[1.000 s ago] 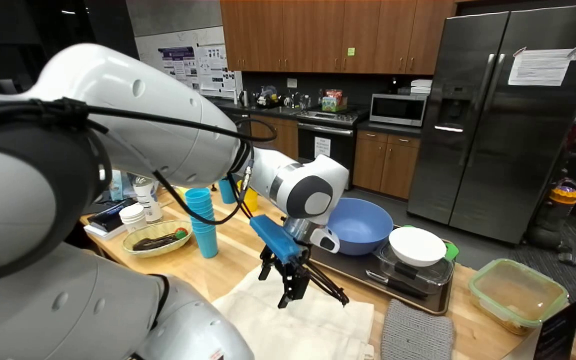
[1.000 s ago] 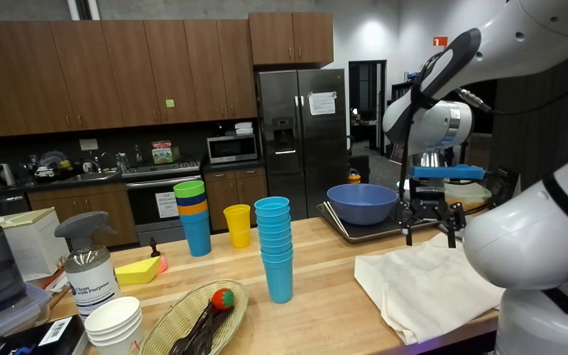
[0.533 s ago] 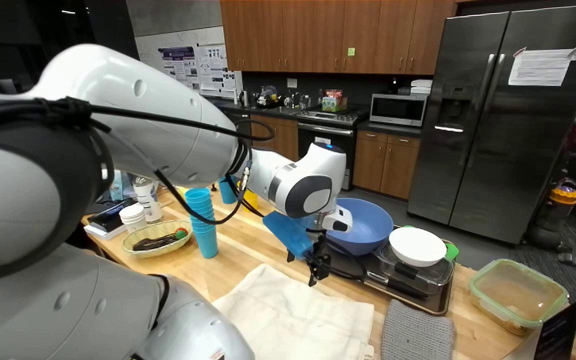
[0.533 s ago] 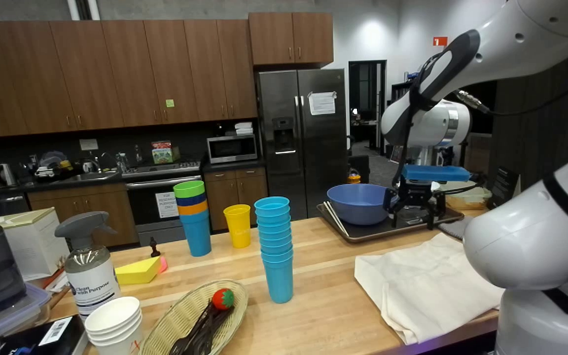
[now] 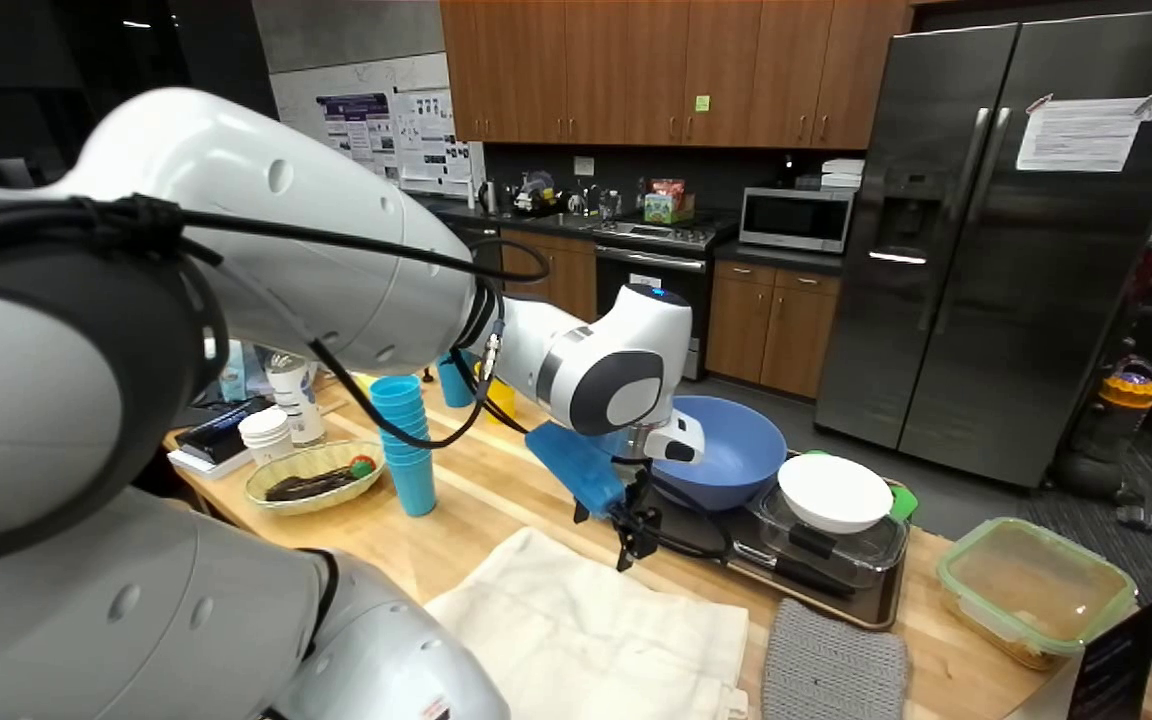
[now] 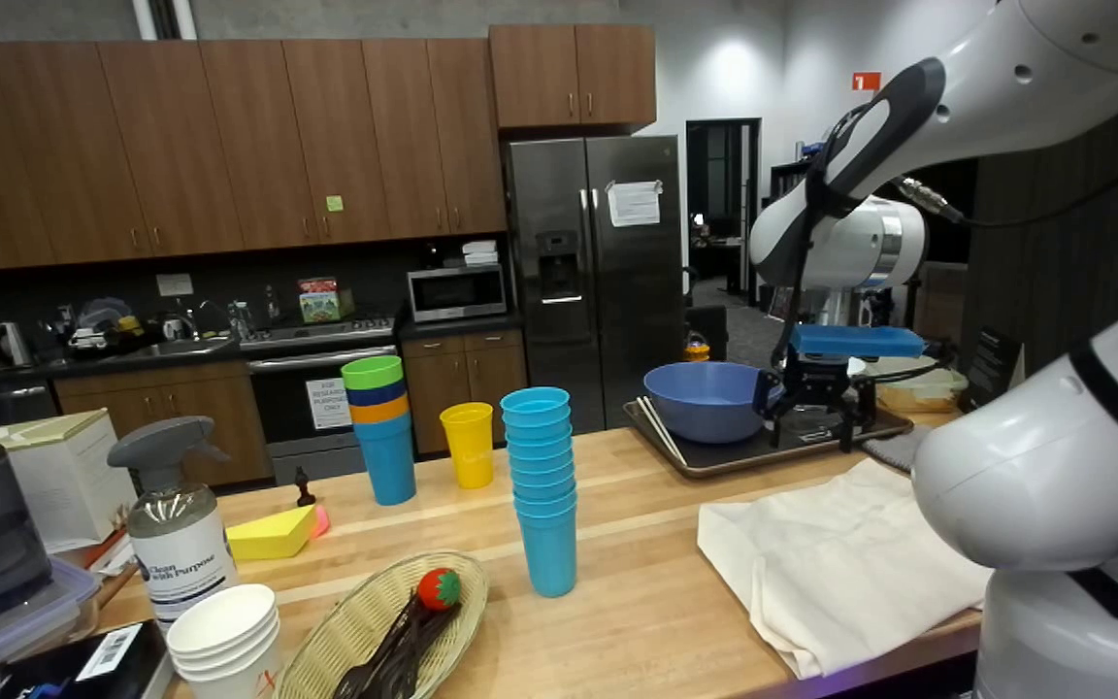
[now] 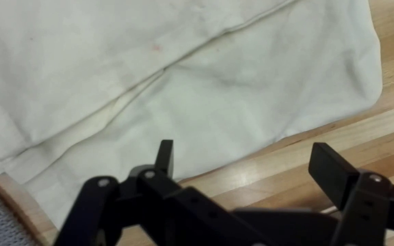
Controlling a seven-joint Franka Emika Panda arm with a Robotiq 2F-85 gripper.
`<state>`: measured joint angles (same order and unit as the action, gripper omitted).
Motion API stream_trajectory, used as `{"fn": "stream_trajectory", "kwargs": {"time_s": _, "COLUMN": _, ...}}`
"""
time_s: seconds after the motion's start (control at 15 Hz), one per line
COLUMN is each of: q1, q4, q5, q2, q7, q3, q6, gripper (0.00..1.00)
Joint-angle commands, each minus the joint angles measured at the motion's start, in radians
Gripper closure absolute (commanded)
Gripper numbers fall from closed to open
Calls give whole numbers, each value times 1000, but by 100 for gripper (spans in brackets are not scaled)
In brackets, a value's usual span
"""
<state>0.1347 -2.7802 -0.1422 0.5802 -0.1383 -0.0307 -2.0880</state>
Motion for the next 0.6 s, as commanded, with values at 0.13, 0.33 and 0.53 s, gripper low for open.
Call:
{"fn": "stream_trajectory", "kwargs": {"time_s": 0.13, "q1": -9, "q4": 2, "q5": 5, "q2": 1, "q7": -4, "q3": -8, "q6": 3, "gripper": 0}}
{"fn": "stream_trajectory", "kwargs": {"time_s": 0.33, "q1": -17, "q4": 6, "q5": -9, "q2": 0, "q7": 7, "q3": -16, "q6": 19, "gripper": 0}}
{"fn": "stream_trajectory", "kwargs": {"time_s": 0.53, "q1": -48, "q4": 7, "q5": -48, "q2": 0, "q7": 83, "q3": -46, "q6": 17, "gripper": 0}}
